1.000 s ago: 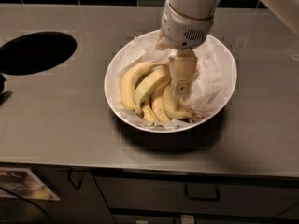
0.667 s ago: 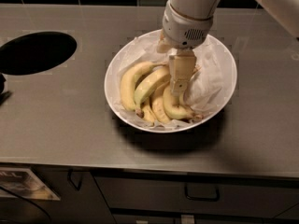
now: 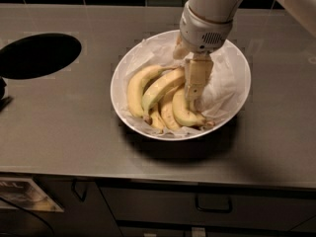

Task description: Pick banana from white bowl

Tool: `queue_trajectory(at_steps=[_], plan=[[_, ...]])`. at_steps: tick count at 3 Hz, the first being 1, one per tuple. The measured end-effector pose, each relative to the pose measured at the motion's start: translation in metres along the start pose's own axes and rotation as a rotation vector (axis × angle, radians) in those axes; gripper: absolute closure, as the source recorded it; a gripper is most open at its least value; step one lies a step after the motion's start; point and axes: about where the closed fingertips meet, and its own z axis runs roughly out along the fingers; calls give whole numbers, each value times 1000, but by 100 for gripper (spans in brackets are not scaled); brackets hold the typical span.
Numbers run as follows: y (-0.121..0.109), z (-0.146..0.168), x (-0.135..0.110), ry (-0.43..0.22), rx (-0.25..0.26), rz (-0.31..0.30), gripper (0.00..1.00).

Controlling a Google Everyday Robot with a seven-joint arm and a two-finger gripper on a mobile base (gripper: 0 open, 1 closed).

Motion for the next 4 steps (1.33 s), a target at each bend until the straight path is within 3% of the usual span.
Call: queue_trajectory(at_steps=[2,4], plan=[[-7,13,-5,5,-25,-7,27],[-9,18,-7,13,-36,-12,39]])
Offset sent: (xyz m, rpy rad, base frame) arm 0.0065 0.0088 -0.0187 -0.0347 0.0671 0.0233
